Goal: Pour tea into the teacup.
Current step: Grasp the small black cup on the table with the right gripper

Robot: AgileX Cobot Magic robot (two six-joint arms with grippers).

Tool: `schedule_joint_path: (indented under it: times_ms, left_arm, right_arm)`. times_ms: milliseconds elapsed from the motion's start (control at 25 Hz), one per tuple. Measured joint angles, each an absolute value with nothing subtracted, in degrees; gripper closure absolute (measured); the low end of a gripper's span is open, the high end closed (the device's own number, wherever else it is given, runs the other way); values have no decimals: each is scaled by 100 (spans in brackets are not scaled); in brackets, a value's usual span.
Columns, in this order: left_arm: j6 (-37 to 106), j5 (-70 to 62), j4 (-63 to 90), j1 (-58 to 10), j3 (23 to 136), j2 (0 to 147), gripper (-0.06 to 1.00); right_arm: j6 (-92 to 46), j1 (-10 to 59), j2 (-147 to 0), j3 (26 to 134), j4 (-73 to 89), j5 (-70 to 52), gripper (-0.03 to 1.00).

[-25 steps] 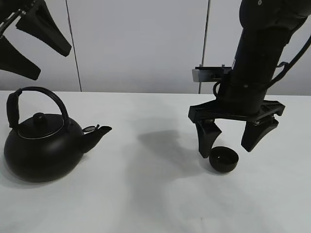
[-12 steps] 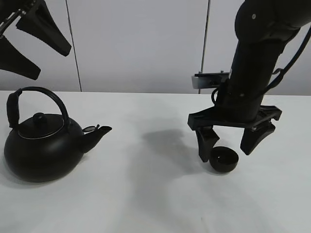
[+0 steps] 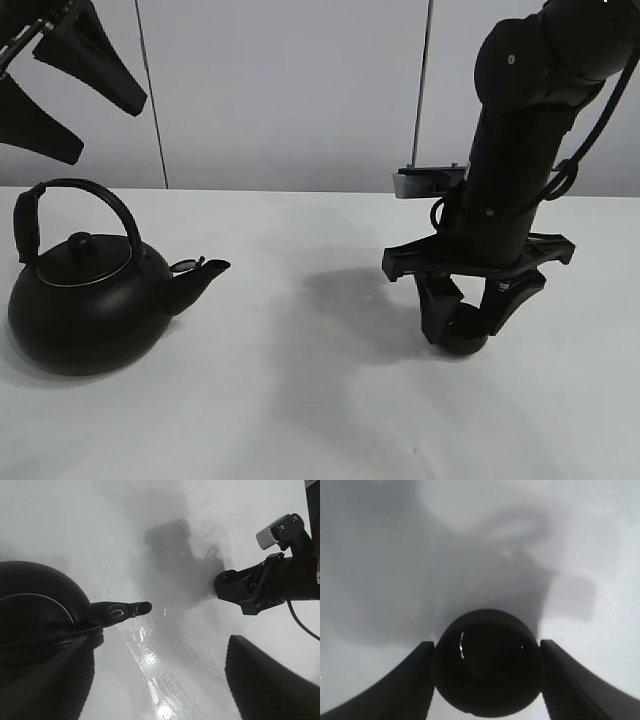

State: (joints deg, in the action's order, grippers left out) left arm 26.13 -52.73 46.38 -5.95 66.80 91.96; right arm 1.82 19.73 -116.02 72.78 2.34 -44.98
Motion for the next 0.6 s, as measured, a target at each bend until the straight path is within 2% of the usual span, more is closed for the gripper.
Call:
schedule_joint_path:
  times_ms: [320,600]
  left_arm:
    - [2613,-5273,4638,-595,6680,9196,41]
    - [2613,-5273,4638,-595,6680,9196,41]
  right_arm:
    - [187,1973,-11602,7326,286,-4591,56]
    - [-143,2123,-11606,8313,850,-5415,56]
